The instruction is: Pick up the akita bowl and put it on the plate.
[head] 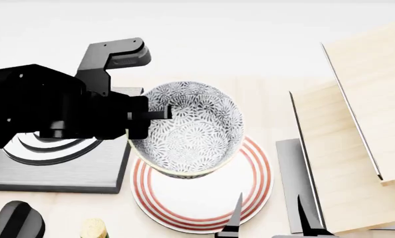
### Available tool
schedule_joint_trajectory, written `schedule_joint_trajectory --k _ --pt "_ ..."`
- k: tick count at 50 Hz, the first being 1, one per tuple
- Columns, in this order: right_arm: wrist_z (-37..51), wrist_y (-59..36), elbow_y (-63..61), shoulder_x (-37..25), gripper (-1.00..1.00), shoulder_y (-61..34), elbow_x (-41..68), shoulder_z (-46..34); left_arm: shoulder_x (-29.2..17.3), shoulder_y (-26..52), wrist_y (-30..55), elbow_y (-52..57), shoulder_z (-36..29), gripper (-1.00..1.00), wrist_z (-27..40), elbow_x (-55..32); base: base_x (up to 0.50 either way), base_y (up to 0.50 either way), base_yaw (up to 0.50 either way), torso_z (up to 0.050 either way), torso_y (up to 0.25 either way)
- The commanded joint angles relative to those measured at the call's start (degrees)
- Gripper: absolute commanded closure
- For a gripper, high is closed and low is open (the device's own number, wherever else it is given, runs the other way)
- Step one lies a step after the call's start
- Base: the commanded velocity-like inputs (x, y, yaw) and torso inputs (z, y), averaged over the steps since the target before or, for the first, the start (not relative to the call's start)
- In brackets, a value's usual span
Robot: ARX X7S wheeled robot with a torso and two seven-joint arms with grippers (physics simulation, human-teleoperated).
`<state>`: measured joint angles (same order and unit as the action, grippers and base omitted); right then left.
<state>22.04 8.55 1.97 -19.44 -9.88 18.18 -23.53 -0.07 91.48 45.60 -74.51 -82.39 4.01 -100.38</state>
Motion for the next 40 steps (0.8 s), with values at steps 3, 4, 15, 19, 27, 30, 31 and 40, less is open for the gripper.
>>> schedule_joint_trajectory --k 3,4,15,19,27,30,31,40 --pt "0.1 0.2 0.4 -0.1 -1.0 0.0 0.2 0.0 0.1 0.0 -4.2 1.2 -13.4 1.0 -1.6 -15.9 0.0 0.0 0.0 0.0 0.003" --pt "0.1 0.2 0.4 -0.1 -1.0 0.0 0.2 0.0 0.1 0.0 -4.5 1.3 -13.8 1.0 -1.4 -16.1 0.0 0.0 0.0 0.0 0.0" --pt "0.0 0.3 0.6 -0.1 -1.0 -0.2 0.2 -0.2 0.1 -0.4 -5.9 2.7 -14.4 1.0 0.2 -14.8 0.0 0.0 0.0 0.0 -0.027" --pt "0.0 0.4 0.5 -0.2 -1.0 0.0 0.5 -0.1 0.1 -0.8 -6.6 3.2 -13.9 1.0 0.3 -13.7 0.0 0.0 0.0 0.003 -0.199" --pt "0.1 0.5 0.8 -0.2 -1.0 -0.2 0.5 -0.1 0.1 -0.8 -5.9 2.3 -14.0 1.0 -1.8 -16.5 0.0 0.0 0.0 0.001 -0.006" --pt "0.1 0.4 0.8 -0.2 -1.0 -0.2 0.6 -0.2 0.1 -0.8 -6.2 2.4 -14.2 1.0 -2.0 -16.1 0.0 0.0 0.0 0.0 0.0" --pt "0.1 0.4 0.9 -0.2 -1.0 -0.3 0.5 -0.2 0.1 -0.8 -7.0 2.8 -14.4 1.0 -1.6 -15.0 0.0 0.0 0.0 0.0 0.0" --pt "0.1 0.5 1.2 -0.2 -1.0 -0.3 0.6 -0.3 0.1 -1.3 -6.5 2.2 -12.8 1.0 -2.1 -15.1 0.0 0.0 0.0 0.004 -0.106"
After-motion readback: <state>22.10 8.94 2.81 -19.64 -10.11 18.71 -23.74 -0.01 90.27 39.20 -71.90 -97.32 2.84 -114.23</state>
